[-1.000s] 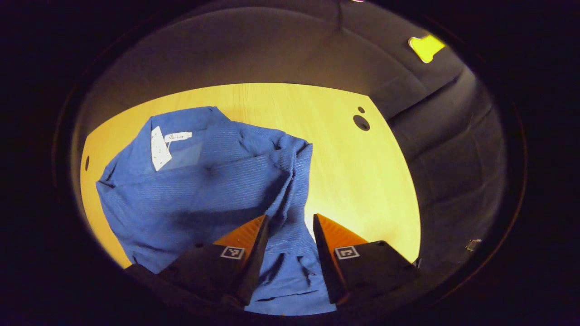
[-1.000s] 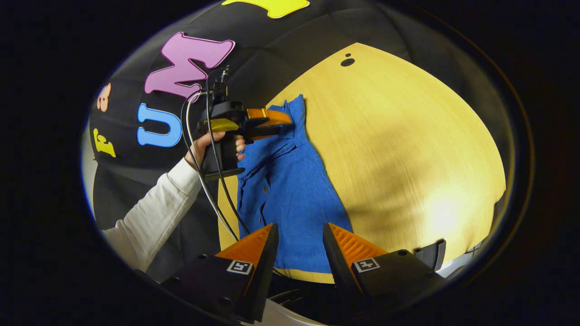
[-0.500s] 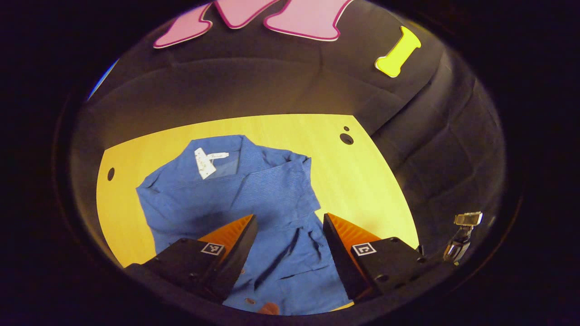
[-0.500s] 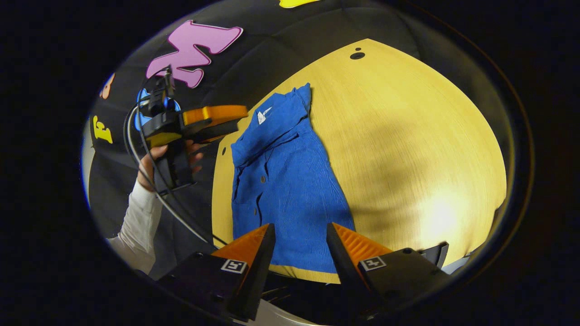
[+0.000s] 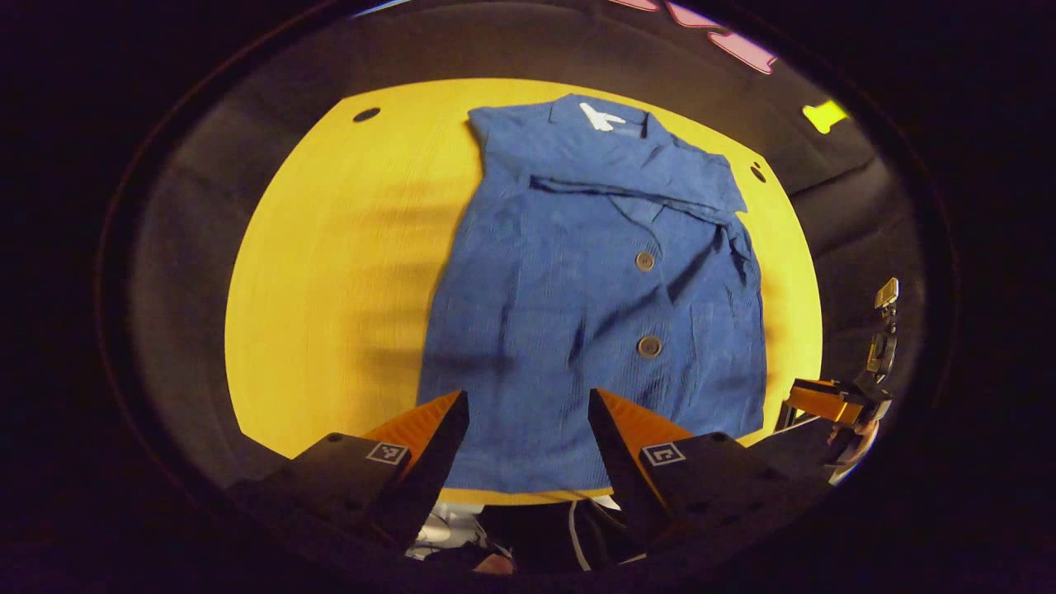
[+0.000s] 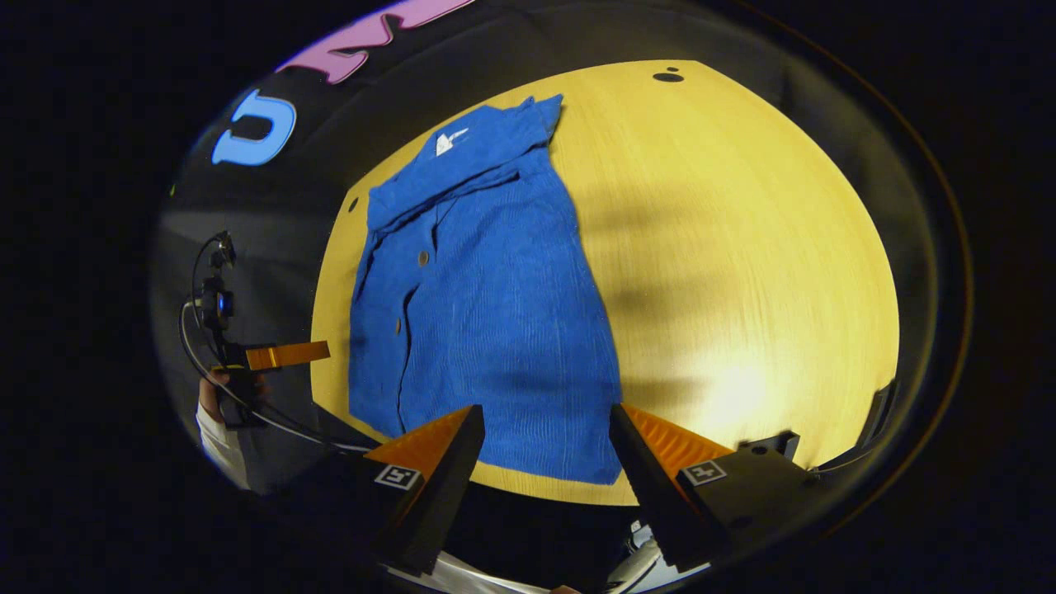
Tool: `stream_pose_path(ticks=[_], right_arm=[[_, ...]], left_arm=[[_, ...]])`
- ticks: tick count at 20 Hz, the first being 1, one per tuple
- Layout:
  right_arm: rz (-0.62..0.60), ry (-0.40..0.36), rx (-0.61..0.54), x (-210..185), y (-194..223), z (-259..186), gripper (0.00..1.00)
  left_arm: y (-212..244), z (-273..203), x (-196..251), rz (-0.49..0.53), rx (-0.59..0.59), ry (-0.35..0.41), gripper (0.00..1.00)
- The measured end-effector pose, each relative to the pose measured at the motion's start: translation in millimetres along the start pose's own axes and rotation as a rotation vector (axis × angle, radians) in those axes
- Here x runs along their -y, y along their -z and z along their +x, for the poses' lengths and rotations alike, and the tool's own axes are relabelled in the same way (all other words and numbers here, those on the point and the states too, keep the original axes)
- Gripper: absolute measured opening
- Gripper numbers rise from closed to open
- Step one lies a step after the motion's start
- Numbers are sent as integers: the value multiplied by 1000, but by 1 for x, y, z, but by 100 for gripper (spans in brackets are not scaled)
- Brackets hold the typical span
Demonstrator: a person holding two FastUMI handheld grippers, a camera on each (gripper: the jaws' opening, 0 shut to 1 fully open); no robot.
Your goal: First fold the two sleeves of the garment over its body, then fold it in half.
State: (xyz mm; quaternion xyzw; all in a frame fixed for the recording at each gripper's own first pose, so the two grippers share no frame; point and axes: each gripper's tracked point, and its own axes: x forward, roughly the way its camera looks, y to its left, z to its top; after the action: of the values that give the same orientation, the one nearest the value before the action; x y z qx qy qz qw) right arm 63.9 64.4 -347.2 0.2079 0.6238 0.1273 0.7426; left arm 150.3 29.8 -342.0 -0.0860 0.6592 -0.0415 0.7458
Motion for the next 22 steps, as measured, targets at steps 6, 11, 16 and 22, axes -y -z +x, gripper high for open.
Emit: stream_pose_path(ticks=[6, 11, 16, 22], right_arm=[[7, 145, -156, 12, 44, 24, 99], [14, 230, -197, 24, 52, 34, 99], [-34, 344, -226, 44, 57, 42, 99], [-76, 412, -233, 54, 62, 50, 99]], left_arm=[[69, 45, -33, -2, -197, -69, 86], [72, 46, -31, 44, -236, -80, 86], [77, 48, -32, 85, -252, -112, 85], [72, 51, -33, 55, -231, -117, 88]])
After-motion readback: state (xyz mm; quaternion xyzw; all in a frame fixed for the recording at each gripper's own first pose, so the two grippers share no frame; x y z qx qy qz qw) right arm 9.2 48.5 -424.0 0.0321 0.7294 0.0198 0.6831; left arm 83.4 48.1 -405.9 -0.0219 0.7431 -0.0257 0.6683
